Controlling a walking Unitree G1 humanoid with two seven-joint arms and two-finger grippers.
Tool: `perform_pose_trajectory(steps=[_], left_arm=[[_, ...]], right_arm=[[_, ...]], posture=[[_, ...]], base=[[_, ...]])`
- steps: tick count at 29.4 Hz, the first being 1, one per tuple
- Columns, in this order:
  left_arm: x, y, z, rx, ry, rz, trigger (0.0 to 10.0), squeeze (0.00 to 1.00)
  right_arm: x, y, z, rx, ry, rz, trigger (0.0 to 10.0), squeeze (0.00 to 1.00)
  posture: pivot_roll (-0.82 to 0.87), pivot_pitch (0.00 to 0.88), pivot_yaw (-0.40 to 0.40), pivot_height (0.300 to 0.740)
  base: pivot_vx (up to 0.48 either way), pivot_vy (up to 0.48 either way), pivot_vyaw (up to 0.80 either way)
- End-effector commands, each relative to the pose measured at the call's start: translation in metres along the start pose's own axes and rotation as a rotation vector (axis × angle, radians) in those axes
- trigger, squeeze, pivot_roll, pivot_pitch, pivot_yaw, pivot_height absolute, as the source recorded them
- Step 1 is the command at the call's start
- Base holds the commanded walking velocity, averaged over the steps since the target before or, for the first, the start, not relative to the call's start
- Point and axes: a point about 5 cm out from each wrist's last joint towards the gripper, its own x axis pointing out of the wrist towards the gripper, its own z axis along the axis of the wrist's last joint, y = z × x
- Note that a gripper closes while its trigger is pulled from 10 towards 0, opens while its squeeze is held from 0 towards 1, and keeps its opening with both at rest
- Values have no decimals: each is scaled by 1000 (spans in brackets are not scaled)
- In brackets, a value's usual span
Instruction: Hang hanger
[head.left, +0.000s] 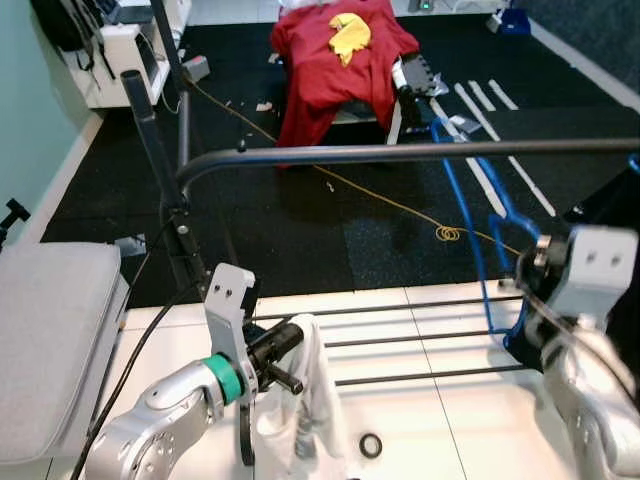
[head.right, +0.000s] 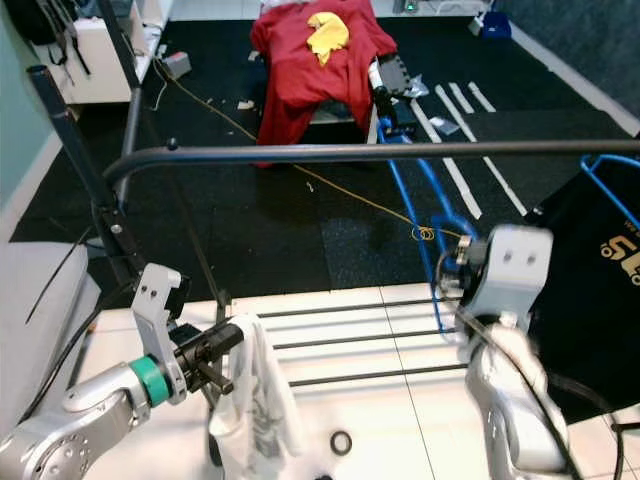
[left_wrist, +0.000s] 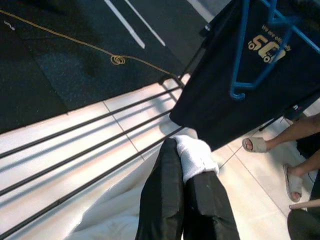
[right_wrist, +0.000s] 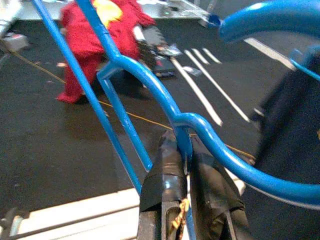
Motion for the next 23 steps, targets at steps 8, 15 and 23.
perform_pose_trajectory(steps=[8,15,23], left_arm=[[-1,-7,-4,-8,-15,-6,10000,0],[-2,-9,-4,-10,-17,-3,10000,0],[-2,-11,-5,-13,-17,-3,10000,0]], right_arm=[[27,50,17,56,3,272,10000,0],[47,63,35,58,-56,289,10000,0],[48,73,48,-140,-148,365,10000,0]], posture=[[-261,191,73,740],[-246,194,71,740],[-247,194,68,740]], base=[[0,0,0],[0,0,0],[0,0,0]])
